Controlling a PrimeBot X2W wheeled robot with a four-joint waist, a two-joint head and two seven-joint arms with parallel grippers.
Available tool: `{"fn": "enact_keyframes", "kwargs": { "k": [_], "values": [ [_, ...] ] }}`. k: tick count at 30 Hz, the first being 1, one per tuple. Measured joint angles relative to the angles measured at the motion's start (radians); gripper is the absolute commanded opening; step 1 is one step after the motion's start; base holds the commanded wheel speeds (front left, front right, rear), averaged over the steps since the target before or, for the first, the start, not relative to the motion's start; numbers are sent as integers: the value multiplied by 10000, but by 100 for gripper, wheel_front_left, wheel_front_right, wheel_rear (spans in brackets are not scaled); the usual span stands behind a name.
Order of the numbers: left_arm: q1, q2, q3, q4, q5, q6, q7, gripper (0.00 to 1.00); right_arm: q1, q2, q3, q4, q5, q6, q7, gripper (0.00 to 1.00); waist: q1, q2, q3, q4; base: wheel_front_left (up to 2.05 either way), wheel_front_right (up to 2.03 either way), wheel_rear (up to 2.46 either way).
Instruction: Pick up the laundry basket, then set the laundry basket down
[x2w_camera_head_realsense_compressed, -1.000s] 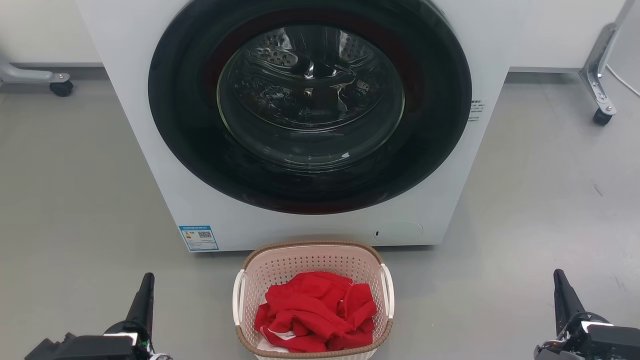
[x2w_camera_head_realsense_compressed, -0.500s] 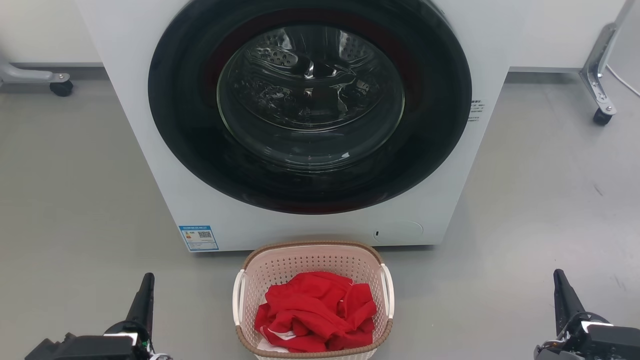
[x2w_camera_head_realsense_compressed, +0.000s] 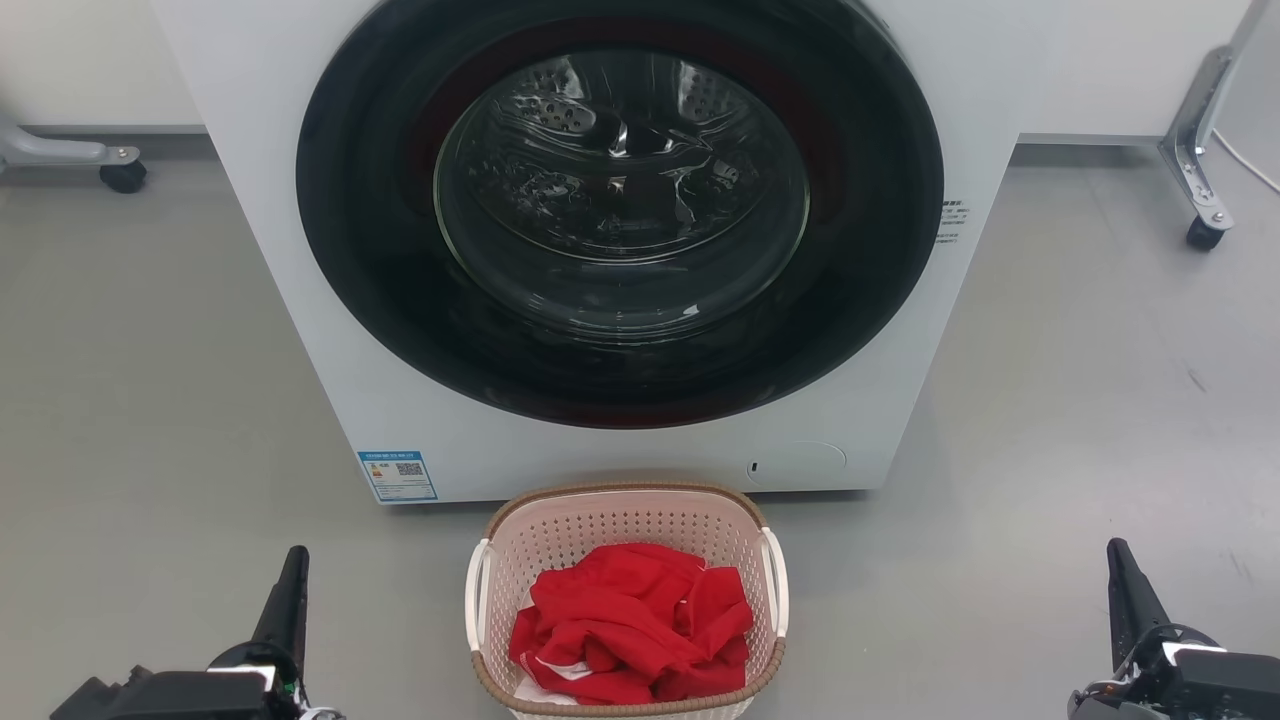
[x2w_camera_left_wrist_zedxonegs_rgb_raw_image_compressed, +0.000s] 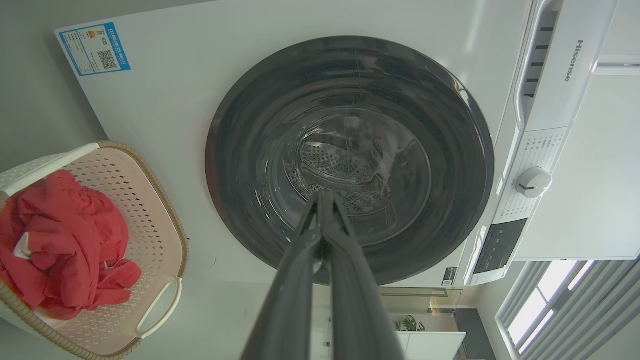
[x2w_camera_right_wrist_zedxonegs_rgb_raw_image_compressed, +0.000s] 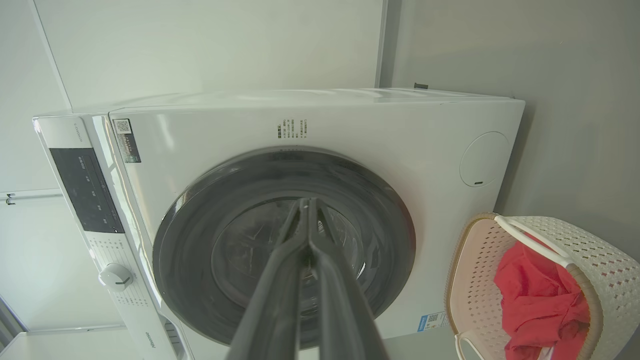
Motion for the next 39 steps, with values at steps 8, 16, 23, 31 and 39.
{"fn": "enact_keyframes", "kwargs": {
  "k": [8,16,23,31,39],
  "values": [
    [0,0,0,2,0,0,0,0,0,0,0,0,0,0,0,0,0,0,0,0,0,0,0],
    [0,0,0,4,0,0,0,0,0,0,0,0,0,0,0,0,0,0,0,0,0,0,0],
    [0,0,0,4,0,0,0,0,0,0,0,0,0,0,0,0,0,0,0,0,0,0,0],
    [0,0,0,6,0,0,0,0,0,0,0,0,2,0,0,0,0,0,0,0,0,0,0],
    [0,0,0,6,0,0,0,0,0,0,0,0,4,0,0,0,0,-2,0,0,0,0,0]
  ]
}}
